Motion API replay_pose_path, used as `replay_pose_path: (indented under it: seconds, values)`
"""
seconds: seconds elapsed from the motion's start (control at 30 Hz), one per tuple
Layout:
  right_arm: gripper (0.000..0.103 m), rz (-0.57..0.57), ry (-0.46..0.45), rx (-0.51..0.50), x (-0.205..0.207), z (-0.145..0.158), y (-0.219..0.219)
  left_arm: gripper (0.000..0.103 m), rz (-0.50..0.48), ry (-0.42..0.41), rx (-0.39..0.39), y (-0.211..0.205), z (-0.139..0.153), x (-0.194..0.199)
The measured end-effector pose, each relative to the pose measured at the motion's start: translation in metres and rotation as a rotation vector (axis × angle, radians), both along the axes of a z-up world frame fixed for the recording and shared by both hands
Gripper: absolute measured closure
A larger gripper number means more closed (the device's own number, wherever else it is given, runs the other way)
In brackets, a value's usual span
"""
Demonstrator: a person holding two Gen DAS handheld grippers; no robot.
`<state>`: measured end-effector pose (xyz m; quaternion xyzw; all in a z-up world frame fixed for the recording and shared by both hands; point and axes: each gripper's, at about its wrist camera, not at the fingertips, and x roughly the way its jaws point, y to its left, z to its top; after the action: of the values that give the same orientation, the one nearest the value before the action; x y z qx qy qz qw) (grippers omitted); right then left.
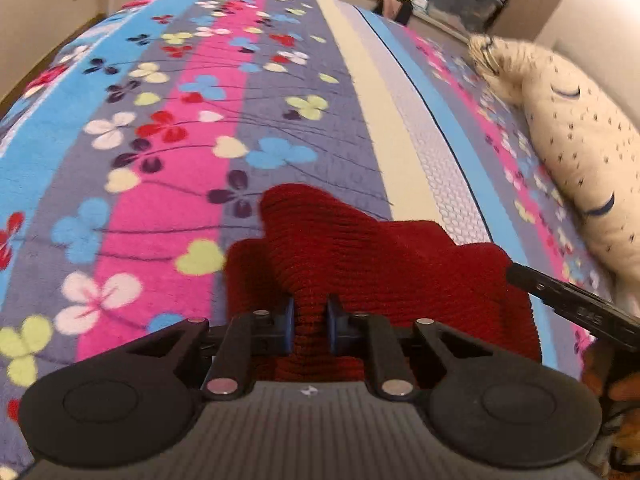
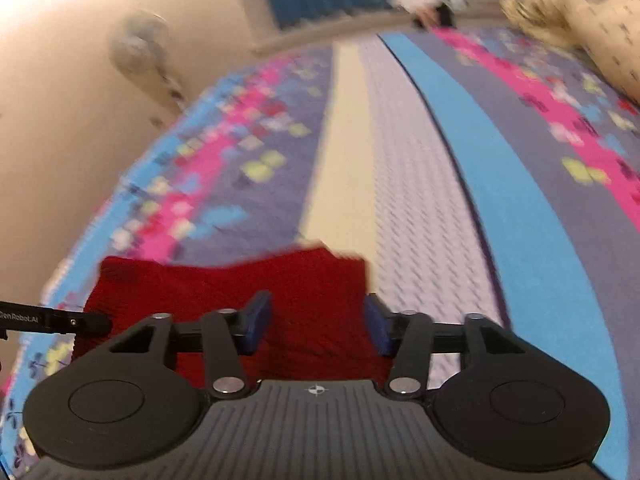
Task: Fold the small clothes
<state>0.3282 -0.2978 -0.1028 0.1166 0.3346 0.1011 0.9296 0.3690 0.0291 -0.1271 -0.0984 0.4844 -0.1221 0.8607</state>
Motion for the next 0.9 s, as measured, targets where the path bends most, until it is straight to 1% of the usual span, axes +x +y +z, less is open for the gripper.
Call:
replay_pose_path:
  seconds: [0.03,0.07,0.1,0.13,0.17,0.2,0.27,0.3,0.33,0.37,0.4,0.43,0.47,0.53,0.57,0.6,0.67,0.7,0.73,0.77,0.8,0.83,0.87,0.9]
  values:
    - [0.076,0.028,0.027,-0.017,0.01,-0.005,0.007,0.086,0.016,0.035,0.003,0.006,-0.01,0.003]
    - [0.078,0.039,0.078,-0.02,0.022,-0.016,0.011,0.085,0.042,0.084,0.002,0.011,-0.025,0.009]
    - [0.078,0.042,0.126,-0.022,0.033,-0.028,0.014,0.084,0.047,0.105,0.003,0.012,-0.035,0.013]
    - [0.078,0.035,0.135,-0.038,0.041,-0.038,0.018,0.081,0.048,0.102,0.01,0.012,-0.041,0.016]
    - [0.078,0.037,0.118,-0.063,0.044,-0.04,0.021,0.079,0.059,0.105,0.0,0.011,-0.043,0.018]
    - [0.078,0.037,0.121,-0.069,0.046,-0.037,0.021,0.072,0.075,0.113,-0.015,0.012,-0.043,0.02]
    - [0.078,0.006,0.144,-0.005,0.044,-0.028,0.009,0.043,0.101,0.112,-0.008,0.015,-0.039,0.019]
    - [0.07,-0.018,0.149,0.028,0.038,-0.023,-0.001,0.021,0.118,0.105,0.016,0.018,-0.035,0.015]
    - [0.045,-0.05,0.151,0.043,0.032,-0.02,-0.011,0.011,0.121,0.088,0.027,0.022,-0.031,0.009]
    - [0.031,-0.083,0.149,0.055,0.023,-0.017,-0.023,0.007,0.12,0.079,0.025,0.026,-0.029,0.003]
    - [0.013,-0.102,0.149,0.081,0.015,-0.017,-0.037,0.002,0.118,0.09,0.004,0.031,-0.028,-0.004]
    - [0.012,-0.098,0.163,0.123,0.009,-0.02,-0.05,0.0,0.105,0.115,-0.053,0.037,-0.031,-0.011]
    - [0.013,-0.088,0.203,0.175,0.007,-0.025,-0.063,0.0,0.084,0.153,-0.129,0.041,-0.038,-0.016]
    - [0.011,-0.092,0.341,0.299,0.007,-0.048,-0.087,0.0,0.075,0.224,-0.222,0.043,-0.051,-0.025]
    - [0.011,-0.089,0.403,0.358,0.009,-0.059,-0.094,0.0,0.071,0.242,-0.243,0.042,-0.058,-0.027]
    - [0.011,-0.086,0.439,0.405,0.01,-0.068,-0.098,0.0,0.067,0.262,-0.254,0.039,-0.064,-0.027]
    - [0.011,-0.073,0.467,0.468,0.012,-0.079,-0.098,0.0,0.07,0.301,-0.303,0.036,-0.079,-0.025]
    - [0.01,-0.052,0.475,0.492,0.014,-0.084,-0.094,0.002,0.088,0.322,-0.334,0.037,-0.085,-0.023]
    - [0.014,-0.039,0.483,0.494,0.014,-0.087,-0.089,0.017,0.115,0.328,-0.364,0.039,-0.089,-0.02]
    - [0.019,-0.032,0.479,0.48,0.014,-0.087,-0.084,0.024,0.126,0.323,-0.377,0.041,-0.089,-0.017]
    - [0.031,-0.019,0.462,0.458,0.011,-0.084,-0.078,0.034,0.135,0.32,-0.358,0.042,-0.085,-0.014]
    - [0.046,-0.01,0.439,0.46,0.007,-0.08,-0.075,0.043,0.121,0.311,-0.345,0.042,-0.081,-0.009]
    - [0.052,-0.018,0.429,0.481,0.002,-0.077,-0.076,0.047,0.101,0.302,-0.329,0.042,-0.076,-0.005]
    - [0.056,-0.044,0.419,0.491,-0.004,-0.077,-0.076,0.05,0.082,0.295,-0.31,0.04,-0.072,-0.002]
